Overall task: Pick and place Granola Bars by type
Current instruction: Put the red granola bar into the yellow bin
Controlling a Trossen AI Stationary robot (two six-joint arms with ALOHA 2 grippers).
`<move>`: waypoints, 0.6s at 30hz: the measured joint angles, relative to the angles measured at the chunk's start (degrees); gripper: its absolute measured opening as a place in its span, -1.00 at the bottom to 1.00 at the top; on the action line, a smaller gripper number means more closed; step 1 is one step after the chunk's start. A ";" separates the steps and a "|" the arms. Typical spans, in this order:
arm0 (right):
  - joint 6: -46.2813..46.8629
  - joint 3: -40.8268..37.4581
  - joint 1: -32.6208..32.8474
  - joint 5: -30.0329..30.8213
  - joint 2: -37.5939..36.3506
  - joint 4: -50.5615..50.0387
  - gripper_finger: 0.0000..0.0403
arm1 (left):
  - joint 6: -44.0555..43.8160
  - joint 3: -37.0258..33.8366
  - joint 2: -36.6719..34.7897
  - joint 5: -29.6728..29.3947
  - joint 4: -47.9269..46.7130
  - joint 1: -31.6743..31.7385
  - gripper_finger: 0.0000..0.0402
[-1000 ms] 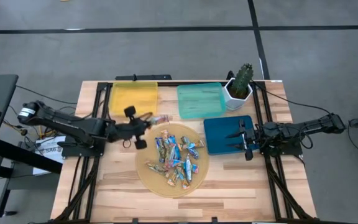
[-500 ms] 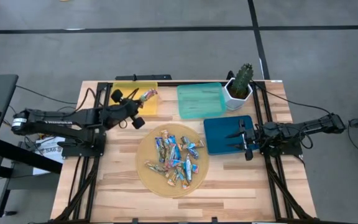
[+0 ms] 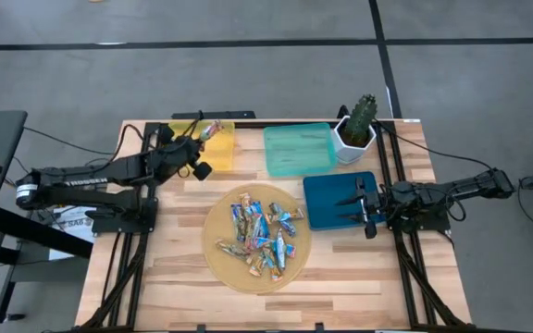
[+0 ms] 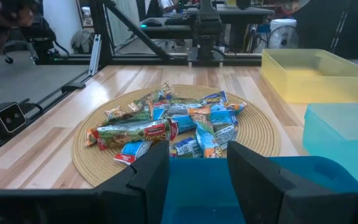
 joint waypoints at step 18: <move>-0.01 -0.02 -0.01 0.00 -0.01 0.00 -0.23 | -16.25 0.00 0.28 12.92 -15.38 23.06 -0.85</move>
